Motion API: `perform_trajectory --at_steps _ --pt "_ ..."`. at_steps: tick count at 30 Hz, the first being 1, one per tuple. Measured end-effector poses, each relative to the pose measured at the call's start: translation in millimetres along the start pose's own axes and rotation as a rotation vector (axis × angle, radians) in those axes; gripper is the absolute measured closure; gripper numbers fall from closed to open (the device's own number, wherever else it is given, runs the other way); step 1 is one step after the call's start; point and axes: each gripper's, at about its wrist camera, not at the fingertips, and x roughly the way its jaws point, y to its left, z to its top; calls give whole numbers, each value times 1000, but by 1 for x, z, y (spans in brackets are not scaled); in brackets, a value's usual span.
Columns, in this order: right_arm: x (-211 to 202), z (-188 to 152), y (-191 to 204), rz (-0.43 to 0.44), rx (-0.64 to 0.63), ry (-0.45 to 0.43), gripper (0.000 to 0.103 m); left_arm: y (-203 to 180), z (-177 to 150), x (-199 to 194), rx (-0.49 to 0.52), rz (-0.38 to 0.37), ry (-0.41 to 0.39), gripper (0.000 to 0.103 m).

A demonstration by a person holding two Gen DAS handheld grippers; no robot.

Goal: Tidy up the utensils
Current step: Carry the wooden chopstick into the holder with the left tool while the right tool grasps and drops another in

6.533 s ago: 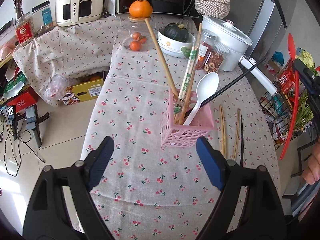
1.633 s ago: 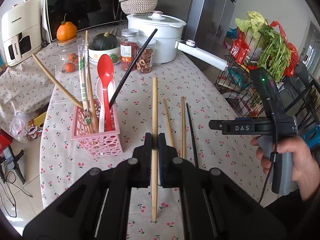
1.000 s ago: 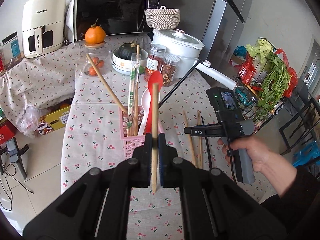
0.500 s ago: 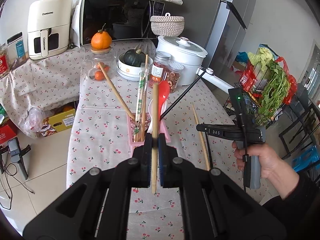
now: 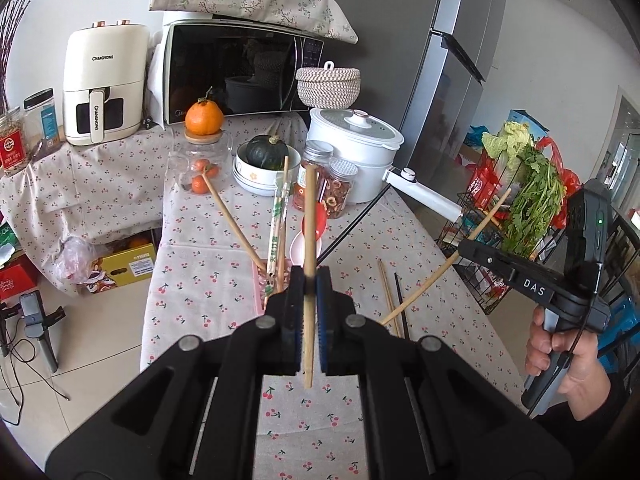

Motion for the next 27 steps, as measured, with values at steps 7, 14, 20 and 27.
perform_trajectory --at_steps 7,14,20,27 --pt "-18 22 31 34 -99 -67 96 -1 29 -25 4 26 -156 96" --pt "-21 38 58 100 -108 -132 96 -2 42 -15 11 49 -226 96" --pt "1 45 71 120 -101 -130 96 2 44 16 33 75 -194 96" --pt "42 36 80 117 -130 -55 96 12 38 57 44 103 -65 96"
